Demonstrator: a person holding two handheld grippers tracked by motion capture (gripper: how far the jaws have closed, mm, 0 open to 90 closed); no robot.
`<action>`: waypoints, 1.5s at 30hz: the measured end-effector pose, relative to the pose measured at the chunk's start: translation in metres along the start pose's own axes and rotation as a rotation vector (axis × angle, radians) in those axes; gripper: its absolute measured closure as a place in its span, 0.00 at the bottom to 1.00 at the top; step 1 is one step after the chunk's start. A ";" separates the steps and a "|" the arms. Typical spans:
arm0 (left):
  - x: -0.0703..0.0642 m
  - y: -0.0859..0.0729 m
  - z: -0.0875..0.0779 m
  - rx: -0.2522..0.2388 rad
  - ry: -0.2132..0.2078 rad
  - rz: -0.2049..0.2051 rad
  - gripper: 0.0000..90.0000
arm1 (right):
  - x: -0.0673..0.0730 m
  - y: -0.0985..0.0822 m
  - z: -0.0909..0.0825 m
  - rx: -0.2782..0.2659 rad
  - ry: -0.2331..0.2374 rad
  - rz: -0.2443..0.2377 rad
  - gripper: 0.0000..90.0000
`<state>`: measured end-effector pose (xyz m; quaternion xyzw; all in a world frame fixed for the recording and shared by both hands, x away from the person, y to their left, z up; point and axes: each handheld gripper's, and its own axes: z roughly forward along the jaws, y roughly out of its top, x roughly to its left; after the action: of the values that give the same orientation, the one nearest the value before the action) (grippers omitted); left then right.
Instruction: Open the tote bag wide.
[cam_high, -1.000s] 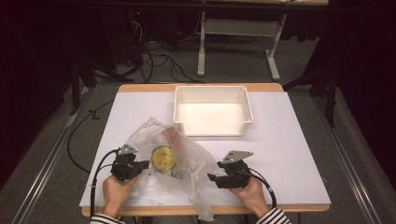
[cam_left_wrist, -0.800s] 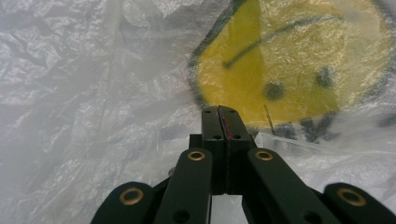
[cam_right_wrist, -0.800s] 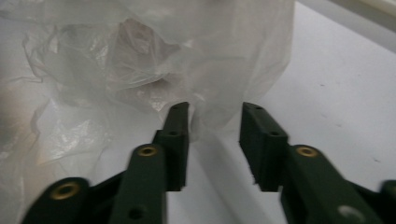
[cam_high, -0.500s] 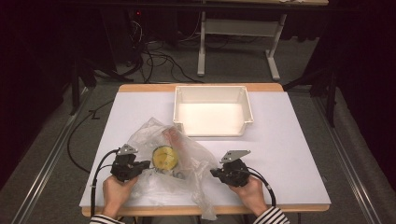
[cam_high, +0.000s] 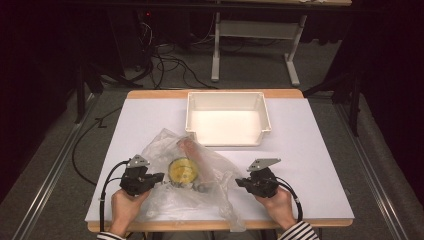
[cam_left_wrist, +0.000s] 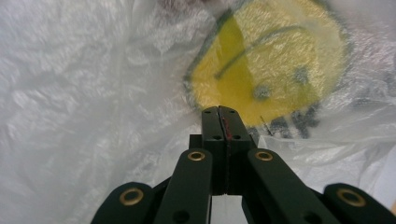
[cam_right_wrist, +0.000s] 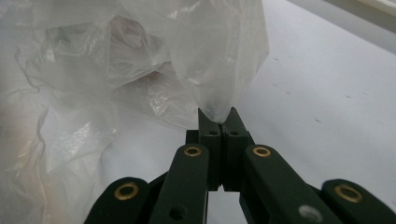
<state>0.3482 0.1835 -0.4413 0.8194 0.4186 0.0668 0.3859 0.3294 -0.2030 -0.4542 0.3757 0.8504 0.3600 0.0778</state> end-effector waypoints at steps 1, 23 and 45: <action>-0.001 0.001 0.000 -0.002 0.000 0.007 1.00 | -0.002 -0.001 -0.002 0.000 -0.004 0.002 1.00; -0.025 0.013 0.008 0.003 0.018 0.091 0.85 | -0.055 -0.030 -0.037 -0.018 -0.086 0.135 1.00; -0.075 0.008 0.010 -0.020 -0.090 0.153 0.38 | -0.083 -0.035 -0.036 -0.015 -0.166 0.225 1.00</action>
<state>0.3096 0.1193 -0.4265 0.8473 0.3363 0.0636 0.4062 0.3525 -0.2967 -0.4626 0.4965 0.7908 0.3405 0.1097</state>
